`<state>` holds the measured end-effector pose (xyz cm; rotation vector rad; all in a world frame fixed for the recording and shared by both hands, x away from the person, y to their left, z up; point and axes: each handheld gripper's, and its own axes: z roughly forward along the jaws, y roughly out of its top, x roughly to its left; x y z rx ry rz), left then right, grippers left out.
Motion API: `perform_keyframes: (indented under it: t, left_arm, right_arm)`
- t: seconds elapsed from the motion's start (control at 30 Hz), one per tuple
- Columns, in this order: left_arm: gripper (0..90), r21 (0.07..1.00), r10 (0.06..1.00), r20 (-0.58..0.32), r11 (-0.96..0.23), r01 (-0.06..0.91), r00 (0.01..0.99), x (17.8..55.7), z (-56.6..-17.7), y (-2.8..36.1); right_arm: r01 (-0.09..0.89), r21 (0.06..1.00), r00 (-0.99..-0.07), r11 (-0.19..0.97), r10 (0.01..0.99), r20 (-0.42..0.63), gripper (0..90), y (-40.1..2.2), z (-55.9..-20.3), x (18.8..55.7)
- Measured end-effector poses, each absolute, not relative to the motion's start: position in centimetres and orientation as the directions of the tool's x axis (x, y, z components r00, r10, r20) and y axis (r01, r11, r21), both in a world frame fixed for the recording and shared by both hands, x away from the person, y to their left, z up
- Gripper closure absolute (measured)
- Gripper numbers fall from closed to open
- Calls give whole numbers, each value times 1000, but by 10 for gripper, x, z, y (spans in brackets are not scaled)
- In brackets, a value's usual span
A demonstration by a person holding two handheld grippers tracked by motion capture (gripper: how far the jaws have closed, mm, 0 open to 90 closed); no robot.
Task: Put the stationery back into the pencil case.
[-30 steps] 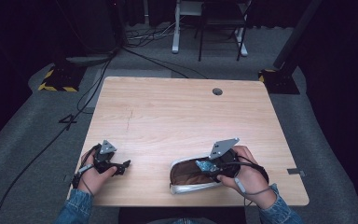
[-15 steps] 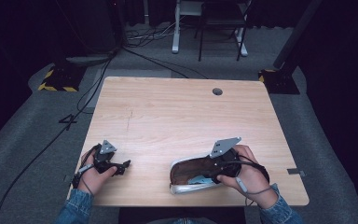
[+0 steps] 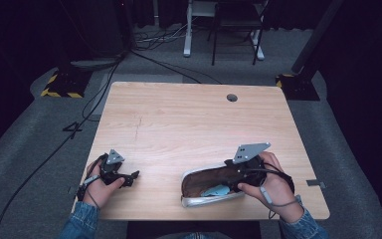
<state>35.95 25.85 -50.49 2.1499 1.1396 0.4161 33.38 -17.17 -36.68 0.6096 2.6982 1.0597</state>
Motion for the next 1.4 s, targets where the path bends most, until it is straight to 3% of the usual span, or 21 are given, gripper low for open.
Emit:
perform_keyframes:
  t: [0.47, 1.0, 1.4]
  left_arm:
    - [106, 681, 821, -26, -402, 612, 570, 359, -505, 259]
    - [101, 684, 821, -24, -402, 609, 570, 362, -505, 258]
    - [101, 683, 822, -23, -403, 609, 569, 362, -505, 258]
  right_arm:
    - [360, 792, -806, 493, 591, -1, 285, -227, -352, 353]
    - [422, 797, -703, 433, 711, -14, 224, -280, -369, 378]
    - [486, 790, -618, 374, 786, 8, 208, -320, -401, 402]
